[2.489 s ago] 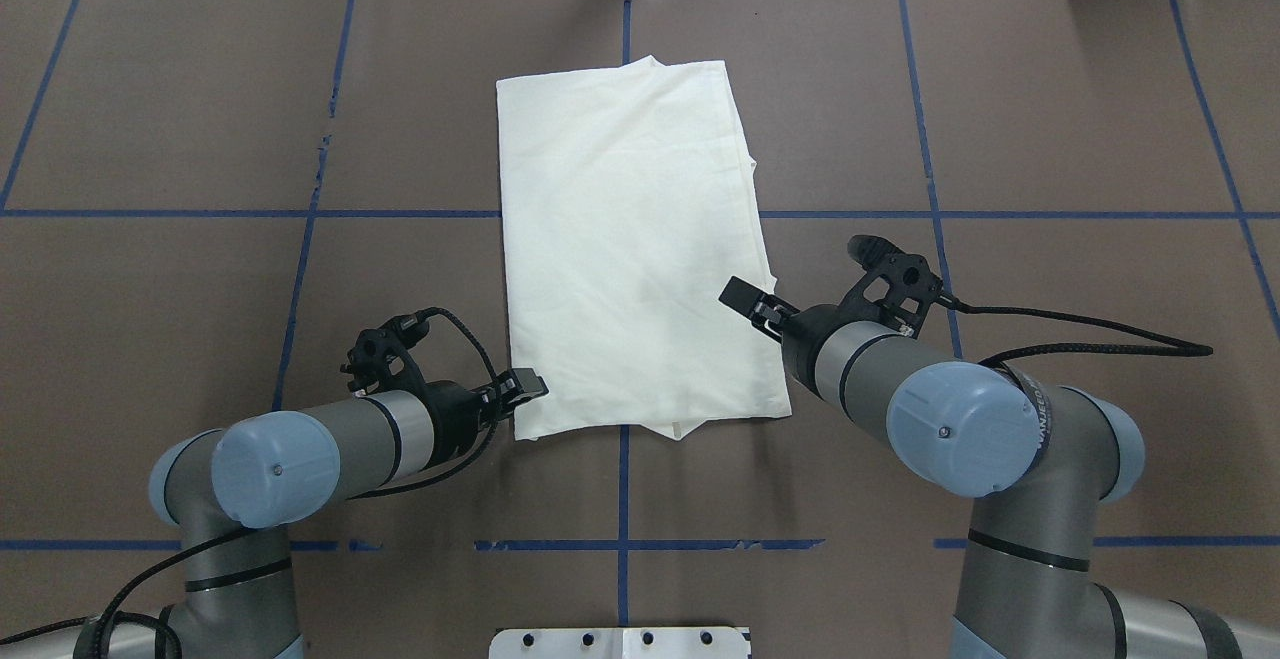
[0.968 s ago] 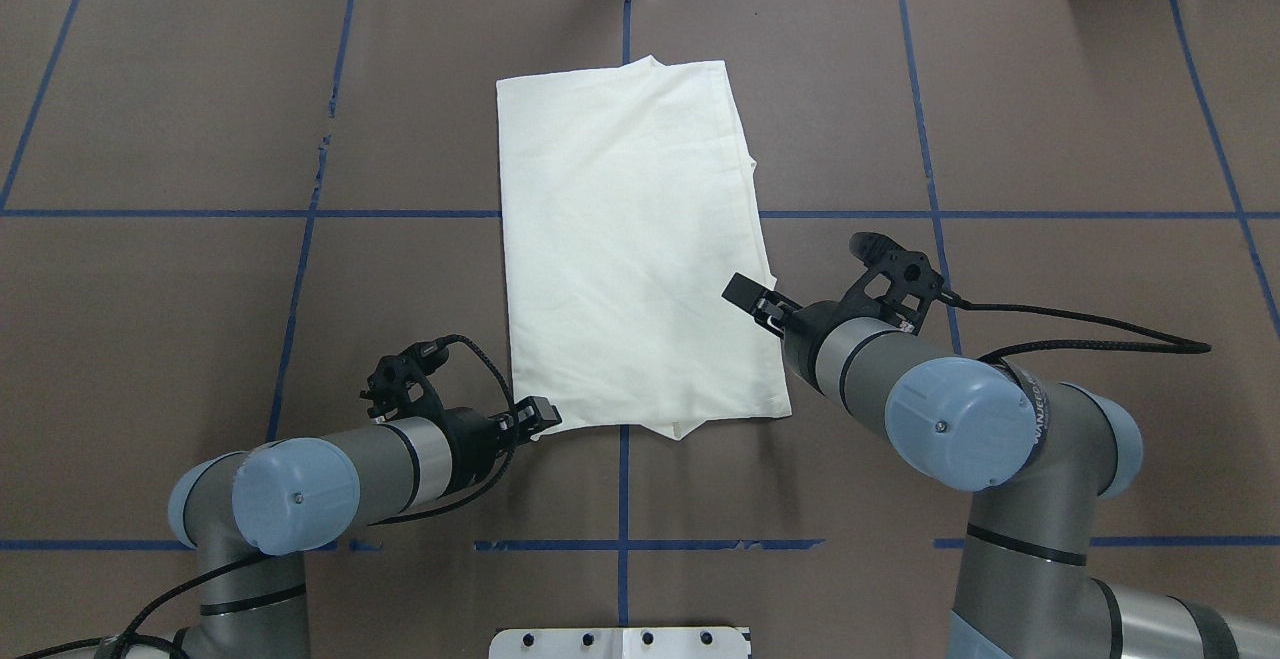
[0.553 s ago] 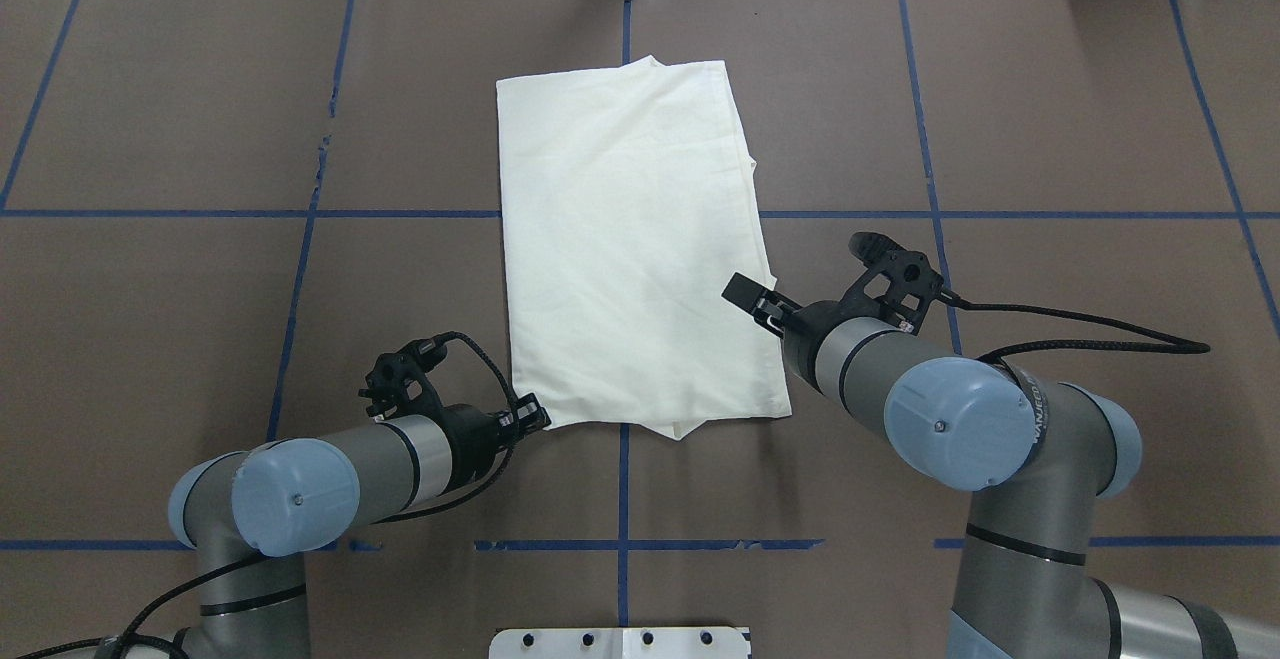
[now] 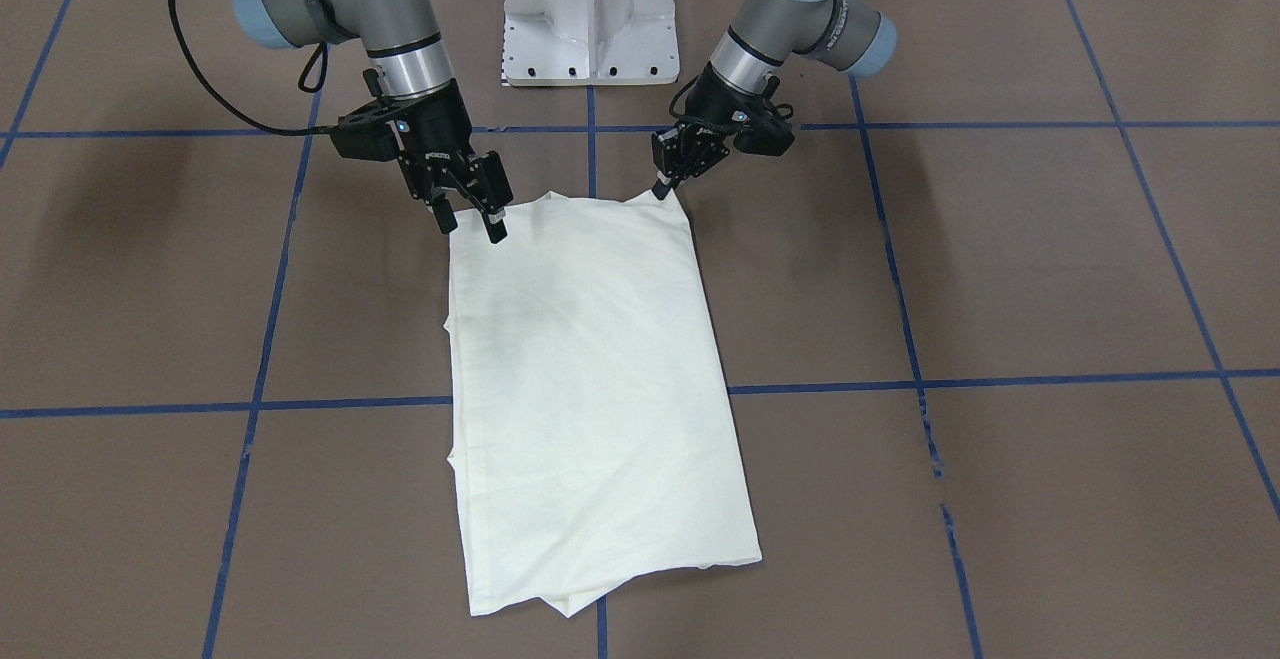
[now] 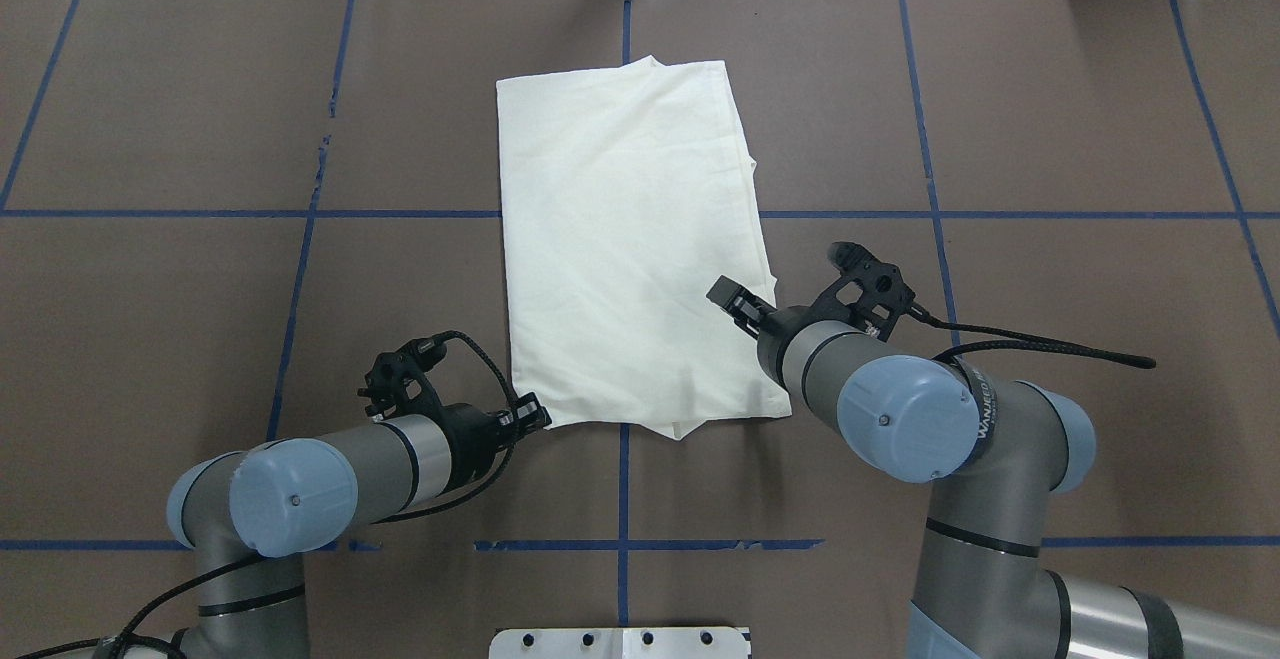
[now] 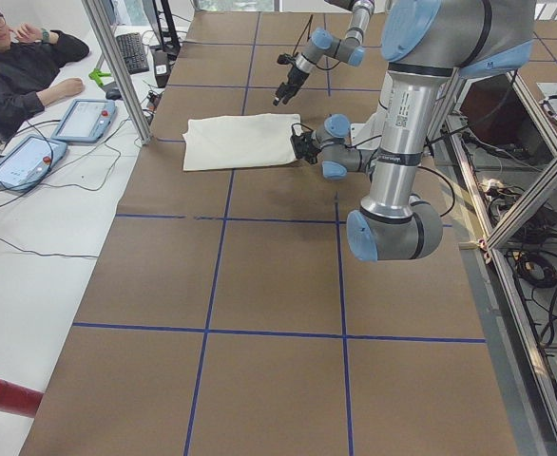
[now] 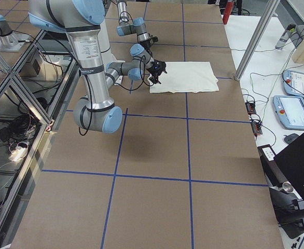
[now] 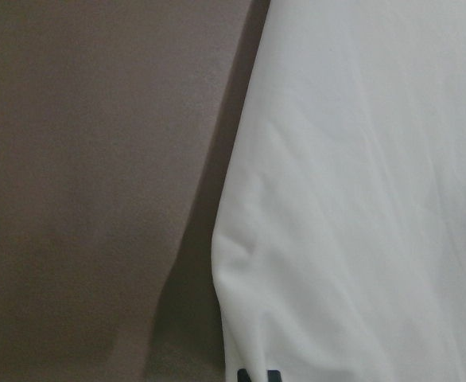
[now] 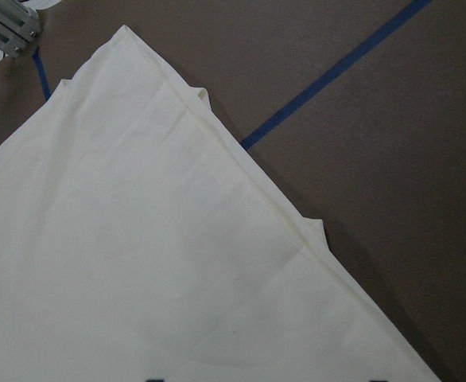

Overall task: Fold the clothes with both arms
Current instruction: 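Grasp the near corners of the folded shirt with both grippers, then lift the near edge with both grippers and fold it toward the far edge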

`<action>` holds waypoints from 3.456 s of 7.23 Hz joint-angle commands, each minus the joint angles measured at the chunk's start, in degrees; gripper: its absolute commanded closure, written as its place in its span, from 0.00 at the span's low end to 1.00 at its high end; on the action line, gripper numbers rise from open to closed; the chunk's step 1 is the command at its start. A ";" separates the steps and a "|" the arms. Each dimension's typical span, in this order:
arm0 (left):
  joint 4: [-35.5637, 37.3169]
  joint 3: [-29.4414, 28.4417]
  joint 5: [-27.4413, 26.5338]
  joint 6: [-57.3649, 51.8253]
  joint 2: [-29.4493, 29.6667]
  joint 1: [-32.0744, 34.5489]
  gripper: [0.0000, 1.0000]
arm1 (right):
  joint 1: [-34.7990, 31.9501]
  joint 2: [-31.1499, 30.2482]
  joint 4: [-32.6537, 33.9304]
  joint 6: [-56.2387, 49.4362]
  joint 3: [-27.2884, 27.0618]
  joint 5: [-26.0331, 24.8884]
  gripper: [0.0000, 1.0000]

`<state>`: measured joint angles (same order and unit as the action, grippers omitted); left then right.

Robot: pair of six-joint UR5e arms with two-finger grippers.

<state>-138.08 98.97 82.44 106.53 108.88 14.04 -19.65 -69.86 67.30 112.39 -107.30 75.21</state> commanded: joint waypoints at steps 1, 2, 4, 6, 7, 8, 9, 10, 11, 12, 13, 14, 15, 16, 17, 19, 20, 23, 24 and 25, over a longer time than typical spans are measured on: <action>0.00 0.08 0.00 0.00 0.10 0.02 1.00 | 1.45 2.70 8.51 3.53 0.51 1.17 0.12; 0.00 0.08 0.09 0.00 0.10 -0.06 1.00 | 2.50 2.71 8.98 3.71 0.86 1.17 0.11; 0.00 0.08 0.00 0.00 0.10 -0.07 1.00 | 4.61 2.71 9.69 6.00 2.08 1.00 0.11; -0.09 0.08 0.17 -0.18 0.10 -0.07 1.00 | 4.89 3.23 9.69 6.09 4.46 0.82 0.10; -0.09 0.08 0.17 -0.18 0.10 -0.07 1.00 | 4.89 3.23 9.69 6.09 4.55 0.82 0.10; -0.09 0.17 0.17 -0.18 0.10 -0.07 1.00 | 4.97 3.32 9.78 6.09 4.55 0.82 0.10; -0.09 0.17 0.17 -0.18 0.10 -0.15 1.00 | 5.32 3.32 9.78 6.09 4.55 0.82 0.10; -0.09 0.17 0.17 -0.18 0.10 -0.24 1.00 | 5.41 3.50 9.87 6.18 4.55 0.82 0.11; -0.09 0.17 0.17 -0.18 0.10 -0.24 1.00 | 5.41 4.28 9.87 6.26 5.16 0.73 0.16; -0.09 0.17 0.17 -0.18 0.10 -0.24 1.00 | 5.33 5.77 9.78 6.79 7.17 0.56 0.18; -0.09 0.26 0.17 -0.18 0.10 -0.24 1.00 | 5.24 6.91 9.69 6.79 8.49 0.47 0.18; -0.09 0.26 0.17 -0.18 0.10 -0.24 1.00 | 4.72 7.71 9.69 6.88 8.42 0.47 0.29; -0.09 0.17 0.09 -0.09 0.01 -0.24 1.00 | 4.19 7.89 9.52 6.97 8.33 0.56 0.61; -0.17 0.26 0.00 0.00 0.01 -0.33 1.00 | 3.92 7.81 9.17 6.97 8.24 0.56 1.00; -0.09 0.26 -0.09 0.08 0.01 -0.42 1.00 | 3.75 7.72 9.08 7.06 7.81 0.56 1.00; -0.17 0.26 -0.09 0.09 0.01 -0.42 1.00 | 3.57 6.93 9.07 7.06 6.49 0.56 1.00; -0.09 0.61 0.00 -0.35 -0.07 -0.42 1.00 | 3.57 6.75 9.16 7.06 5.62 0.47 1.00; 14.25 17.49 3.34 -0.88 -3.22 -0.15 1.00 | 5.31 -0.25 11.35 8.02 -8.49 0.56 1.00; 22.68 25.31 3.43 -0.71 -3.50 -0.33 1.00 | 7.85 -0.80 17.45 8.81 -15.68 0.56 1.00; 31.29 32.62 4.64 -0.27 -3.41 -0.68 1.00 | 11.35 -0.72 26.04 11.77 -24.71 0.47 1.00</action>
<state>-116.84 122.57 86.04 105.88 105.70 13.70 -11.95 -70.03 84.68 121.59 -121.97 75.73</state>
